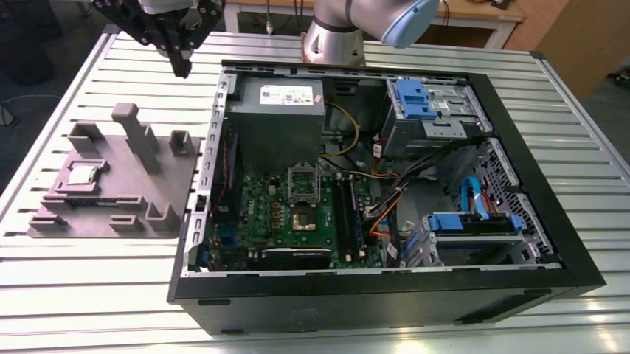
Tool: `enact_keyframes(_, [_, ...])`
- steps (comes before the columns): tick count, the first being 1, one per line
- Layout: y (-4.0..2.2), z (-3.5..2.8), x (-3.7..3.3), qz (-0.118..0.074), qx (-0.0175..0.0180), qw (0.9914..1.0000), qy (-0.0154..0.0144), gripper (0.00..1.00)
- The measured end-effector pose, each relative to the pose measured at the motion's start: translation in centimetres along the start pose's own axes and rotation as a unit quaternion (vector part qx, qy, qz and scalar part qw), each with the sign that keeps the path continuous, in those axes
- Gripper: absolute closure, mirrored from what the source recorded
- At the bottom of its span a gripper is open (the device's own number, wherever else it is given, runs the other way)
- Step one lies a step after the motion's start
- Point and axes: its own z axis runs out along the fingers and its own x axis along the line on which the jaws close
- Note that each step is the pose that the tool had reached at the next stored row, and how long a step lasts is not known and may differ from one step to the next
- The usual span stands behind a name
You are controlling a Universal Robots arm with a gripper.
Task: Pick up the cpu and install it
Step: 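Reach for the cpu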
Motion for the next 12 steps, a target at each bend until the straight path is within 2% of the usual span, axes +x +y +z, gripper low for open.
enact_keyframes(12, [-0.04, -0.01, 0.55, 0.0, 0.0, 1.0, 0.0, 0.9])
